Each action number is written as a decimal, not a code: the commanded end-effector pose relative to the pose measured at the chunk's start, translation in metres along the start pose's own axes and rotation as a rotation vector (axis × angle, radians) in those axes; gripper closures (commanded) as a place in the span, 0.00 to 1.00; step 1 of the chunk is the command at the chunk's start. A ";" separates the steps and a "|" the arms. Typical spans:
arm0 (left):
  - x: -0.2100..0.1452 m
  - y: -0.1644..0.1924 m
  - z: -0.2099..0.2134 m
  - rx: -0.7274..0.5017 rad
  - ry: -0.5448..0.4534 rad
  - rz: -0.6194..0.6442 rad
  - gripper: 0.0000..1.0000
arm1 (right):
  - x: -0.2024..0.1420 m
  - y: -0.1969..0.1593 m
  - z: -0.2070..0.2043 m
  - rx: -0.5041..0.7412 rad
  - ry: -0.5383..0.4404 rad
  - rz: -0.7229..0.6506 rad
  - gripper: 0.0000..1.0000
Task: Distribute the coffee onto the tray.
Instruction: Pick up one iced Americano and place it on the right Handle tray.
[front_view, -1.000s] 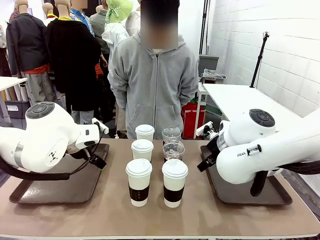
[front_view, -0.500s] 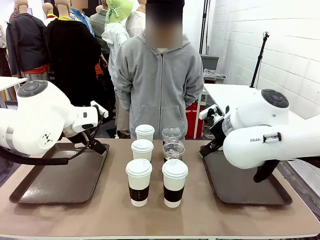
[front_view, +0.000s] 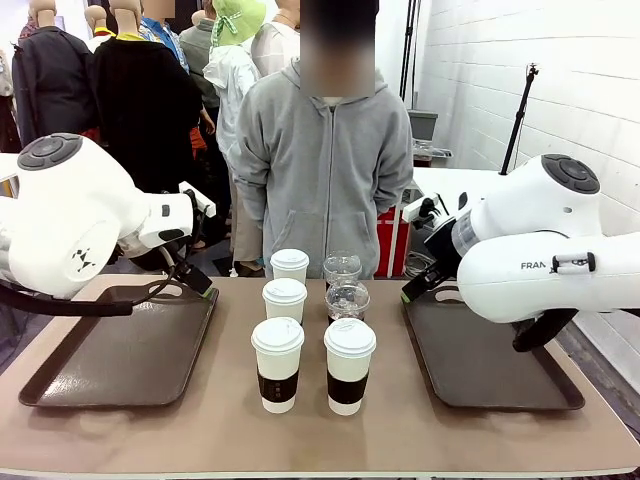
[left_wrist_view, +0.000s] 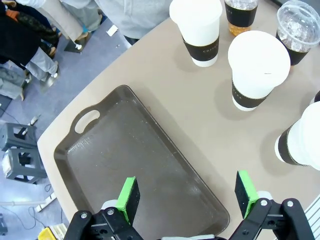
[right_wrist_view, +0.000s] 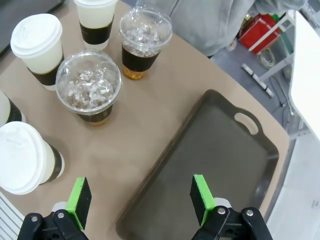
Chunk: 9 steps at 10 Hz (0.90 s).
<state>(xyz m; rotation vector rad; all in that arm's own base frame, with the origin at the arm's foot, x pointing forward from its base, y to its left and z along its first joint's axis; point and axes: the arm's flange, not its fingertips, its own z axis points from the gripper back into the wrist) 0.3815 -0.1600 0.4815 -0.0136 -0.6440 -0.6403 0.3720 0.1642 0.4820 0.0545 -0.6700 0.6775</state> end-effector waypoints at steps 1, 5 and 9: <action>-0.006 0.011 0.007 -0.031 -0.033 -0.031 0.00 | -0.005 -0.010 0.009 0.067 -0.037 0.016 0.00; -0.017 0.039 0.040 -0.128 -0.168 -0.125 0.00 | -0.014 -0.033 0.034 0.182 -0.166 0.011 0.00; -0.041 0.056 0.057 -0.238 -0.374 -0.169 0.00 | -0.027 -0.052 0.038 0.284 -0.245 0.017 0.00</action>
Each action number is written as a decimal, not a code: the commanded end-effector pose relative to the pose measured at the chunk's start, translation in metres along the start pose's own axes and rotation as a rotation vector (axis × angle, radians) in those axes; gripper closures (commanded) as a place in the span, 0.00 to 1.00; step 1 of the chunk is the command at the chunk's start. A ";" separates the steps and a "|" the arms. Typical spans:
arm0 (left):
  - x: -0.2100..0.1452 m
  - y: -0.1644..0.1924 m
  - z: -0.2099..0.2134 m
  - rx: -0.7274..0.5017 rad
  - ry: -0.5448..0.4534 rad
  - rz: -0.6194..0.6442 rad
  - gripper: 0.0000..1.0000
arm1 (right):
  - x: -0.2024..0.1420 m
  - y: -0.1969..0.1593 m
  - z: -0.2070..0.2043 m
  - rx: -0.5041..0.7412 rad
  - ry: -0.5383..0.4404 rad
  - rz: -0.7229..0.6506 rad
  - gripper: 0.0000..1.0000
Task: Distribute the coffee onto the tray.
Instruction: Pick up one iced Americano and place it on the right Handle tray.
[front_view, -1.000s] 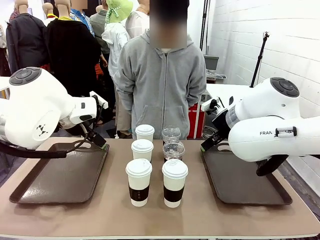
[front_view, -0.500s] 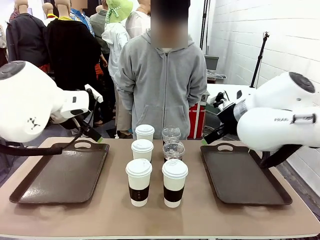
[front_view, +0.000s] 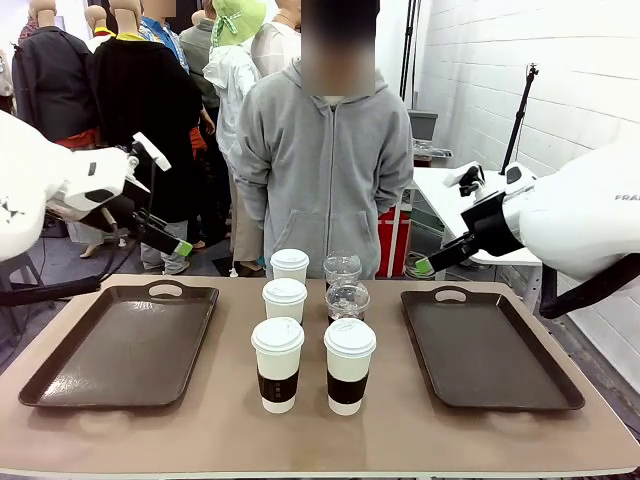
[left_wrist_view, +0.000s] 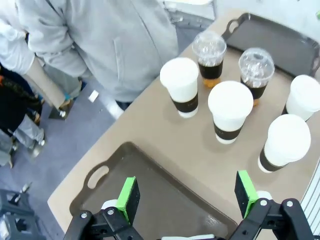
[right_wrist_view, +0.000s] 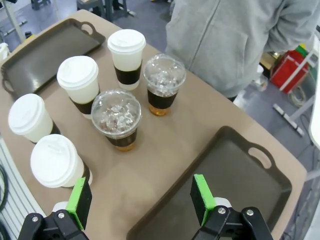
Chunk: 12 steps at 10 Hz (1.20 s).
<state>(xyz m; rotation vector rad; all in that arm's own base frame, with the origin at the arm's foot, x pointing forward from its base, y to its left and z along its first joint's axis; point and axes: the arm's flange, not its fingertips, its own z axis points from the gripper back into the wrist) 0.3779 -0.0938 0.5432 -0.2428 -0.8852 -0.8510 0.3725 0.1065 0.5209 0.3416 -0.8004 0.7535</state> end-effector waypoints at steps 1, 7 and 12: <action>-0.040 -0.010 0.003 -0.052 -0.080 -0.022 0.00 | -0.022 -0.005 -0.001 0.074 -0.036 0.009 0.00; -0.011 0.019 0.010 -0.040 -0.071 -0.002 0.00 | -0.011 -0.015 0.004 0.076 -0.036 -0.020 0.00; -0.011 0.019 0.010 -0.040 -0.071 -0.002 0.00 | -0.011 -0.015 0.004 0.076 -0.036 -0.020 0.00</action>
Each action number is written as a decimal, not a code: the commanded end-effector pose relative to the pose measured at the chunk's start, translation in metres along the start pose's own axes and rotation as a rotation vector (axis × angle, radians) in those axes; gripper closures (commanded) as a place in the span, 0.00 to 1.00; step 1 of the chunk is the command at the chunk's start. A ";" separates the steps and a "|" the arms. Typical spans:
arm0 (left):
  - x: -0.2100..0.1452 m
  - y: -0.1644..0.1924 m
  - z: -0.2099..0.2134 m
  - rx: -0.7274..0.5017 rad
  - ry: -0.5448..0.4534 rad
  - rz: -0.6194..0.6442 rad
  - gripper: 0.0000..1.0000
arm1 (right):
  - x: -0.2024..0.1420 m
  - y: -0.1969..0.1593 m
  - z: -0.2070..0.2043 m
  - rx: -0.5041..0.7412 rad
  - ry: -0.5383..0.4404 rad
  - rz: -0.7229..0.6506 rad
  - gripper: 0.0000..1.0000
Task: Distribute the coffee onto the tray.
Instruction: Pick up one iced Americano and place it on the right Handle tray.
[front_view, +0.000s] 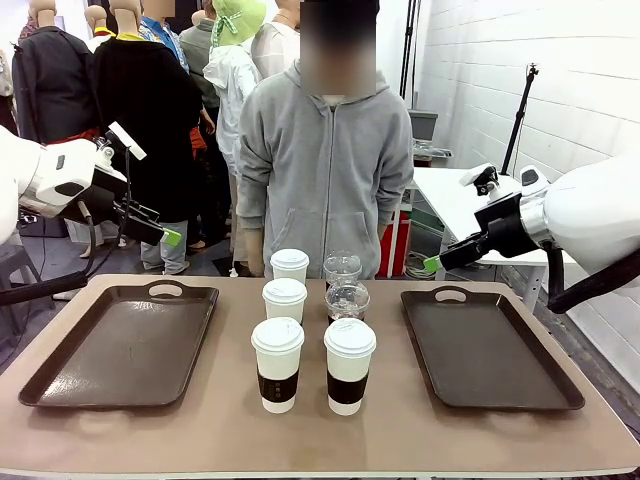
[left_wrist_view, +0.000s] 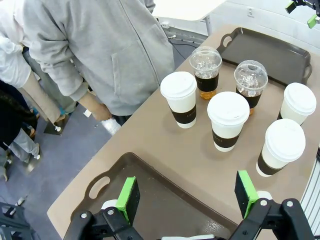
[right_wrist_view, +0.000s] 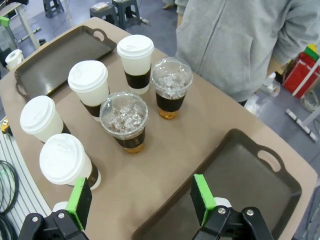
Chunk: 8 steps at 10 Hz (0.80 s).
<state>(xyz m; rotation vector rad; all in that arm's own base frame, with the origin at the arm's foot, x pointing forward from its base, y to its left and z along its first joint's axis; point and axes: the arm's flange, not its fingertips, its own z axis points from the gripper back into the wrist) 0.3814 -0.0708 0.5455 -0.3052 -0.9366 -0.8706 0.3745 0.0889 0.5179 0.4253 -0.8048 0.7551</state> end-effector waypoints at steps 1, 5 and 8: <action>-0.001 0.001 -0.001 -0.001 0.000 0.004 0.00 | -0.001 -0.002 -0.002 0.009 0.000 0.003 0.00; -0.001 0.001 -0.001 -0.001 0.000 0.004 0.00 | -0.001 -0.002 -0.002 0.009 0.000 0.003 0.00; -0.001 0.001 -0.001 -0.001 0.000 0.004 0.00 | -0.001 -0.002 -0.002 0.009 0.000 0.003 0.00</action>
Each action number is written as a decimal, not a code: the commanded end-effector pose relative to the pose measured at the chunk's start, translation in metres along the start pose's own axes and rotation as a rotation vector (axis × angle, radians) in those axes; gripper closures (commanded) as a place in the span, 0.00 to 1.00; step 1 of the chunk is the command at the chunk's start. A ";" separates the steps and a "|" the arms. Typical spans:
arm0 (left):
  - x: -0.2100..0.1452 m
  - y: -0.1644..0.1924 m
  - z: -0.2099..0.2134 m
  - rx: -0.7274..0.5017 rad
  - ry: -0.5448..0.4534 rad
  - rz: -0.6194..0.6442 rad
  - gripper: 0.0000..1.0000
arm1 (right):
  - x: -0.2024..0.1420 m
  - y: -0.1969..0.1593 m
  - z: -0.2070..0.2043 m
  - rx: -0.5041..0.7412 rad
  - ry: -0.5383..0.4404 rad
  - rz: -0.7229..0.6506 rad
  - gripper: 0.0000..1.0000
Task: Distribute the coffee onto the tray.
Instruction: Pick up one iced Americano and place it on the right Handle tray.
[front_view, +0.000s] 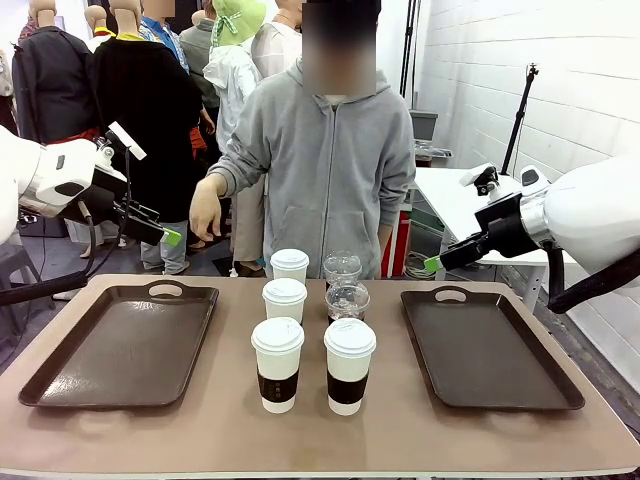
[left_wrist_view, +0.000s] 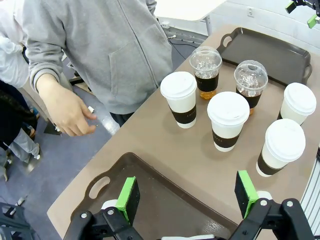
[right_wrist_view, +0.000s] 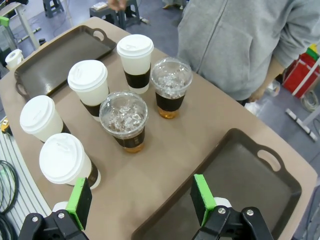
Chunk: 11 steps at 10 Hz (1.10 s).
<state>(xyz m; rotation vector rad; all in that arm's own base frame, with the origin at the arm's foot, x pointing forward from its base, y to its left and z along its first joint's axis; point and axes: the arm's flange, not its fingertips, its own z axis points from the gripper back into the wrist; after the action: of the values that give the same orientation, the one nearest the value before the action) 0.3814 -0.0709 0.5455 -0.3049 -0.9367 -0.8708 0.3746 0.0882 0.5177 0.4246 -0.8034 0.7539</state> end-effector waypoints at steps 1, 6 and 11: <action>-0.001 0.001 -0.001 -0.001 0.000 0.005 0.00 | -0.001 -0.001 -0.002 0.010 -0.001 0.005 0.00; -0.001 0.001 -0.001 -0.001 0.000 0.005 0.00 | -0.001 -0.001 -0.002 0.010 -0.001 0.005 0.00; -0.001 0.001 -0.001 -0.001 0.000 0.005 0.00 | -0.001 -0.001 -0.002 0.010 -0.001 0.005 0.00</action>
<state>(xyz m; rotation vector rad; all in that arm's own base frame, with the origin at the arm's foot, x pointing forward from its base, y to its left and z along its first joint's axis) 0.3814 -0.0709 0.5456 -0.3047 -0.9367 -0.8710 0.3745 0.0883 0.5177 0.4244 -0.8028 0.7544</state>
